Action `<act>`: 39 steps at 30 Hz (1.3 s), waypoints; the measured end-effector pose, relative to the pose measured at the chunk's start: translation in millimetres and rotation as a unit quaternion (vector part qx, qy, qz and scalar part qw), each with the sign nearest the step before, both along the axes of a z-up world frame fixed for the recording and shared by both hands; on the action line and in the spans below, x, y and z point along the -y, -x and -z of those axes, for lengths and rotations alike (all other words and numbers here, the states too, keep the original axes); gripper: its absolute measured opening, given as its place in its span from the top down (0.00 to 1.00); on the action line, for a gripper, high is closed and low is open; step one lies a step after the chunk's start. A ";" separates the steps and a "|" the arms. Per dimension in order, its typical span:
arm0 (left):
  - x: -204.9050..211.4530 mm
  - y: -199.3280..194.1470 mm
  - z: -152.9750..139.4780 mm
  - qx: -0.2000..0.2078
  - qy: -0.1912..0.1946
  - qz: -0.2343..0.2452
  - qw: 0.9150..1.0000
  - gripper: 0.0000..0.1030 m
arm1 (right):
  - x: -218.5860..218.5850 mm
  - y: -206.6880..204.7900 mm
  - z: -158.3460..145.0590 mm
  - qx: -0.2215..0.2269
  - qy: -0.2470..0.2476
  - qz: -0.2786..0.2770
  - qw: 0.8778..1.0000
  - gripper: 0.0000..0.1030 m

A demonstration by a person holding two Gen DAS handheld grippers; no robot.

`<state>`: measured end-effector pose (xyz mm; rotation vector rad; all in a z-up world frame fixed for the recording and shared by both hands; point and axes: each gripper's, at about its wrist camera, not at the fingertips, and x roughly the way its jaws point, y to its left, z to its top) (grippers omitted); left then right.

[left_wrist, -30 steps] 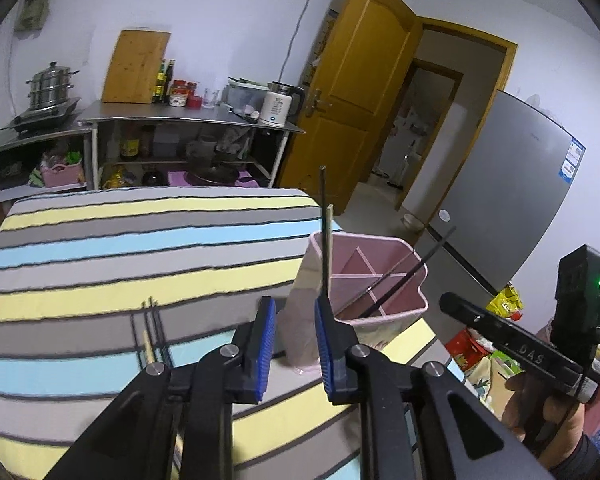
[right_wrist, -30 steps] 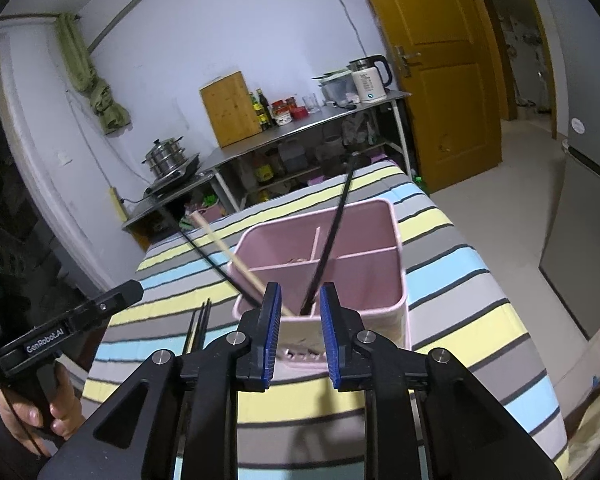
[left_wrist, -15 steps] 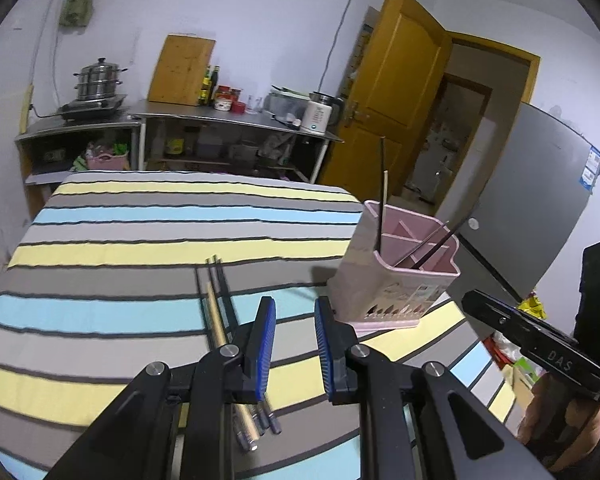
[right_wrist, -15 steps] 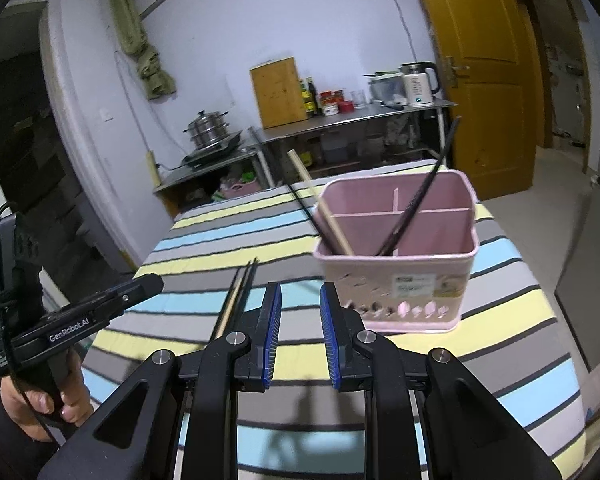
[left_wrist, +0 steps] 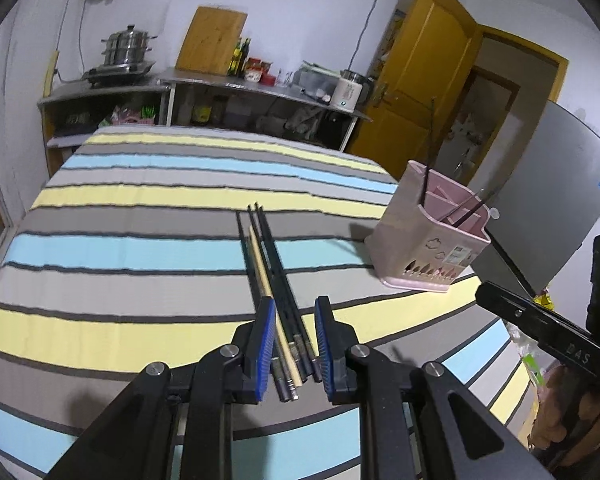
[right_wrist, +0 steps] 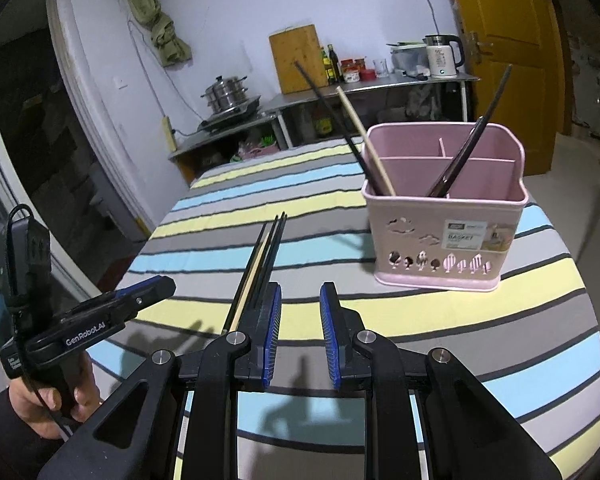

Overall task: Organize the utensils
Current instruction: 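Move both tools back down to the remaining chopsticks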

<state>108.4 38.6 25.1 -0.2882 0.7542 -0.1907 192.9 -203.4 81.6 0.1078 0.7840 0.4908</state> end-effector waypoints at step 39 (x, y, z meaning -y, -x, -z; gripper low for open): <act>-17.4 -191.8 79.4 -0.072 -0.046 -0.032 0.996 0.81 | -56.1 -44.0 69.0 -0.070 0.049 -0.054 0.995 0.80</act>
